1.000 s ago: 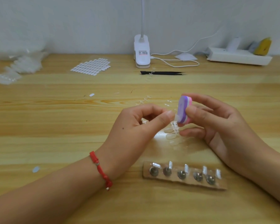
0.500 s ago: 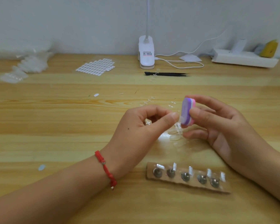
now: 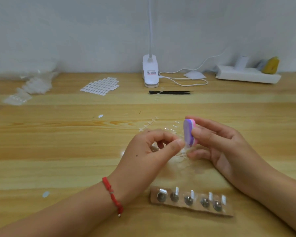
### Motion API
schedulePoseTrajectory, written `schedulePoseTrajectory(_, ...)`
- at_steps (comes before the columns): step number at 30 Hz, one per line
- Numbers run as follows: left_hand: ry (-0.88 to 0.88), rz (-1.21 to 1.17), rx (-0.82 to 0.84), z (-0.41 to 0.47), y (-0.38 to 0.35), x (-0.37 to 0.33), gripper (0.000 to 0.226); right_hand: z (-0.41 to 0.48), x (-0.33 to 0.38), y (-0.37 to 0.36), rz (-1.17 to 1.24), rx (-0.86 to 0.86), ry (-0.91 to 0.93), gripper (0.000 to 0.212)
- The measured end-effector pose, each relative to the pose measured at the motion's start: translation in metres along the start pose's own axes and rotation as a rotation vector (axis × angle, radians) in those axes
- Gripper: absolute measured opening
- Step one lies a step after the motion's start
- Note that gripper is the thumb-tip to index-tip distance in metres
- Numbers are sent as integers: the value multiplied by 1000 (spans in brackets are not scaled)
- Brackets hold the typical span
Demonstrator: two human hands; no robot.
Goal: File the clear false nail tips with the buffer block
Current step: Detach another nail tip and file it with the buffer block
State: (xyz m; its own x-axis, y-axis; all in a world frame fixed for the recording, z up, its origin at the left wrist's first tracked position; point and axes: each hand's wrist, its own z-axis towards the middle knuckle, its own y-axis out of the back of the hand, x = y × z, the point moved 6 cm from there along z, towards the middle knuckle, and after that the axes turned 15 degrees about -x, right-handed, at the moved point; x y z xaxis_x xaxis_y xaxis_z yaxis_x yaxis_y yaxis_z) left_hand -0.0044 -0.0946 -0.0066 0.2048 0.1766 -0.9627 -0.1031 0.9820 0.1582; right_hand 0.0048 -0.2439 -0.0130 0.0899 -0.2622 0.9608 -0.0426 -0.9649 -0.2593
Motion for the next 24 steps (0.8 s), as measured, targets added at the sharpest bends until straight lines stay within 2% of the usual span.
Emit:
schedulePoseTrajectory(3,30,-60,-62,6,8,4,22,-3,1,-7,-105,104,50,34)
schedulePoseTrajectory(9,-5,-14,5,1,3,-1,13,1,-2,-1,-65,27,48,37)
schedulePoseTrajectory(13,18,-79,-24,6,9,4,16,-2,-3,-7,-130,95,75,33)
schedulePoseTrajectory(16,-11,-33,47,2,4,1,12,0,-3,-4,-95,52,72,33)
schedulePoseTrajectory(20,2,-63,-30,7,10,6,15,-1,-3,-6,-121,86,84,30)
schedulePoseTrajectory(24,-19,-36,15,6,6,3,14,-1,-2,-6,-119,71,100,32)
